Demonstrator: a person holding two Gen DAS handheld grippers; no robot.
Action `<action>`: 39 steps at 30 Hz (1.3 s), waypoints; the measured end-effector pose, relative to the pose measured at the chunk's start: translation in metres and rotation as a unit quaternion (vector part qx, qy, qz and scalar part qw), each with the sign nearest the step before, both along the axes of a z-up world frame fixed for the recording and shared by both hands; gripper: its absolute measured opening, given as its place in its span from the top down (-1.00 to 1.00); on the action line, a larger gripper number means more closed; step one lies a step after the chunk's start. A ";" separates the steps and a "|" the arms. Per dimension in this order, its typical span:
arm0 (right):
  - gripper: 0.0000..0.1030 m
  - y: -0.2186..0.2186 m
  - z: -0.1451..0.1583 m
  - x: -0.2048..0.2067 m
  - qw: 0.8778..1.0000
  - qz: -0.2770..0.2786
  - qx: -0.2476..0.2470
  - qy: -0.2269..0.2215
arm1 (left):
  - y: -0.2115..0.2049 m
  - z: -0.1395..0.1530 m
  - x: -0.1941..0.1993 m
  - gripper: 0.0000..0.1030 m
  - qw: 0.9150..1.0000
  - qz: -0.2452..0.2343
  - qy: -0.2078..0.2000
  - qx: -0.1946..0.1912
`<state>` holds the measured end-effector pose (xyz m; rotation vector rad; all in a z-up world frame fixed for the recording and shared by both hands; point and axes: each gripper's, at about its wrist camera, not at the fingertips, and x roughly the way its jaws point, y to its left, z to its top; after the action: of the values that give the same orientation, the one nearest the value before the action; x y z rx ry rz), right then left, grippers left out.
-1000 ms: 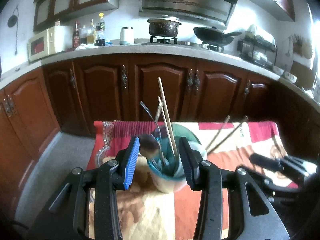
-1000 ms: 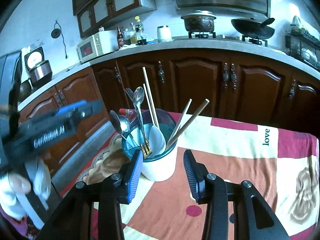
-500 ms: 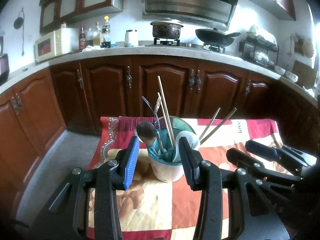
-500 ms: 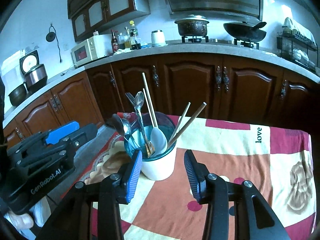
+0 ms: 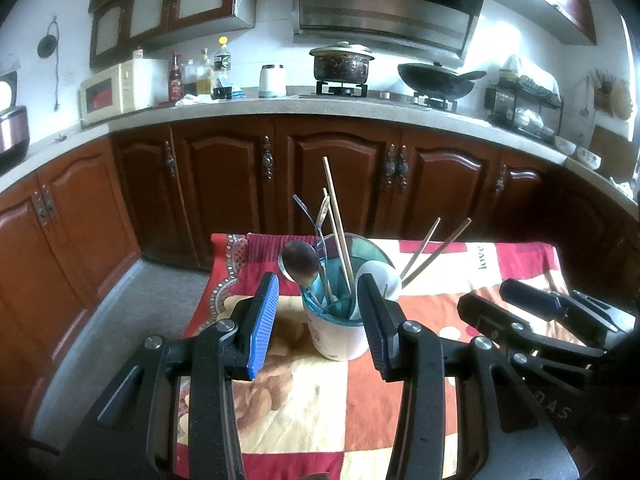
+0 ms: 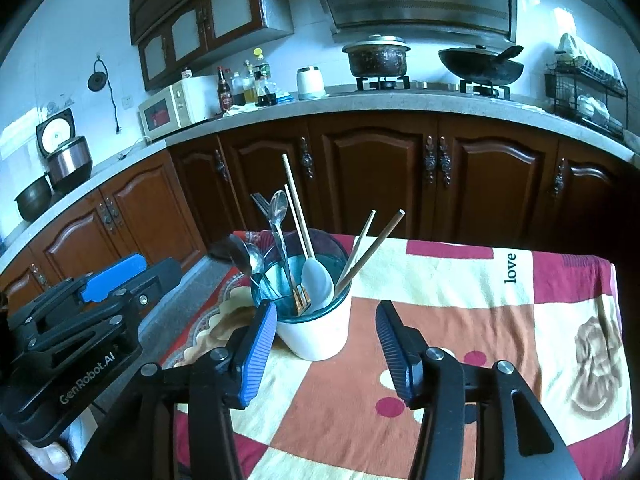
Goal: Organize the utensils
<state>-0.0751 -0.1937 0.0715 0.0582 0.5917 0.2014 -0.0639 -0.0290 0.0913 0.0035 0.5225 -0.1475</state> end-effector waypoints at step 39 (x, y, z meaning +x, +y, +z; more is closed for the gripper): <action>-0.01 -0.001 -0.005 -0.003 1.000 0.000 -0.004 0.008 | 0.002 -0.005 -0.004 0.22 1.000 0.001 0.003 -0.001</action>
<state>-0.0782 -0.1947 0.0669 0.0525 0.6087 0.1985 -0.0682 -0.0266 0.0866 0.0000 0.5291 -0.1462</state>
